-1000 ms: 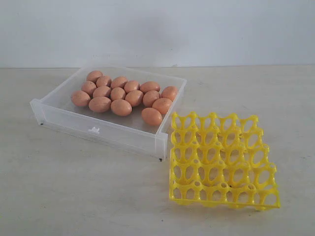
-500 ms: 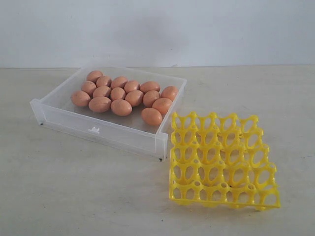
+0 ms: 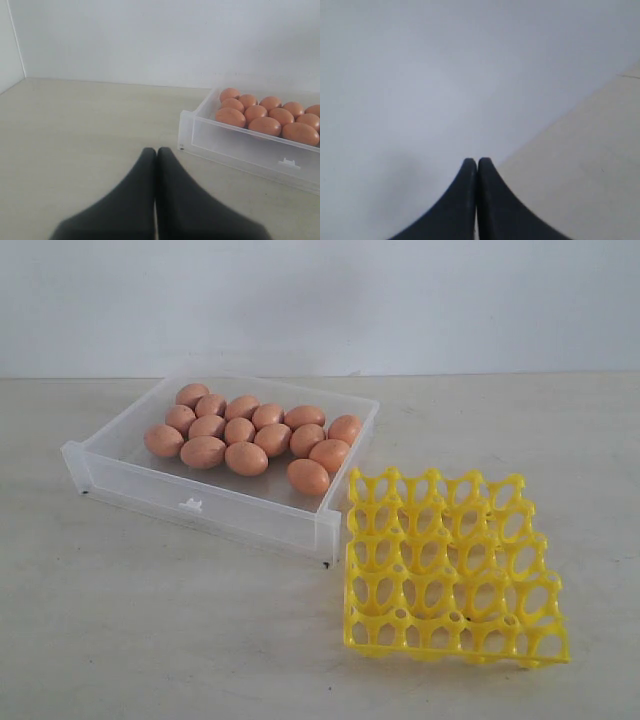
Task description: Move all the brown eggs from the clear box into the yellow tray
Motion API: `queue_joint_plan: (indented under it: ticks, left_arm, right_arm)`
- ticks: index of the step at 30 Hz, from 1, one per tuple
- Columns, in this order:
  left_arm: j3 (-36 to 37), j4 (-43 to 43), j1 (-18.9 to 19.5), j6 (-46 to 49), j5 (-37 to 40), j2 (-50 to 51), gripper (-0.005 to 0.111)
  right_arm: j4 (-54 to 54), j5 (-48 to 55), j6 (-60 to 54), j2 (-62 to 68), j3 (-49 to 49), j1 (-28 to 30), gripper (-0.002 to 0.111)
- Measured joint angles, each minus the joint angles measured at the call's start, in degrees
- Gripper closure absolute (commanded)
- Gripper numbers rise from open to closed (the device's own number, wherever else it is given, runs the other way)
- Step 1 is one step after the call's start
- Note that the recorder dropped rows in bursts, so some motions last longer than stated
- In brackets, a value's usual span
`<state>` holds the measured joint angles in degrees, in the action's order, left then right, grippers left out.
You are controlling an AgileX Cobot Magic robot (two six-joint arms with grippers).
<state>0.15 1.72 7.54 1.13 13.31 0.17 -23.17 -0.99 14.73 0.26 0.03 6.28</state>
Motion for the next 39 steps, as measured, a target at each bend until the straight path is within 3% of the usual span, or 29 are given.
queue_joint_plan:
  ticks: [10,14,18,20,22,25,28,32,33,35,39]
  left_arm:
    - [0.0,0.0,0.0,0.0,0.0,0.0,0.111]
    - [0.0,0.0,0.0,0.0,0.0,0.0,0.111]
    - [0.0,0.0,0.0,0.0,0.0,0.0,0.111]
    - [0.0,0.0,0.0,0.0,0.0,0.0,0.111]
    - [0.0,0.0,0.0,0.0,0.0,0.0,0.111]
    - [0.0,0.0,0.0,0.0,0.0,0.0,0.111]
    - [0.0,0.0,0.0,0.0,0.0,0.0,0.111]
    - [0.0,0.0,-0.1,0.0,0.0,0.0,0.111]
    - [0.0,0.0,-0.1,0.0,0.0,0.0,0.111]
    - [0.0,0.0,-0.1,0.0,0.0,0.0,0.111]
    - [0.0,0.0,-0.1,0.0,0.0,0.0,0.111]
  right_arm:
    - [-1.8,-16.0,2.4,0.0,0.0,0.0,0.109]
    - [-3.1,-27.2,-1.1,-0.1,0.0,0.0,0.109]
    - [-15.0,-41.0,-2.5,0.2,-1.7,0.0,0.109]
    - [-22.9,-42.0,-1.0,3.0,-7.3,0.0,0.109]
    - [-23.6,-39.0,0.5,8.0,-14.6,0.0,0.109]
    - [-5.2,-30.9,5.4,21.1,-30.6,0.0,0.109]
    - [32.4,-27.0,21.7,36.8,-47.8,-0.1,0.109]
    - [93.0,-32.4,67.9,59.9,-70.2,-2.9,0.109]
    - [102.9,-37.2,78.4,66.1,-75.3,-4.2,0.109]
    - [113.7,-47.3,90.6,78.0,-83.7,-6.8,0.109]
    - [121.6,-59.5,101.5,95.1,-93.5,-14.9,0.109]
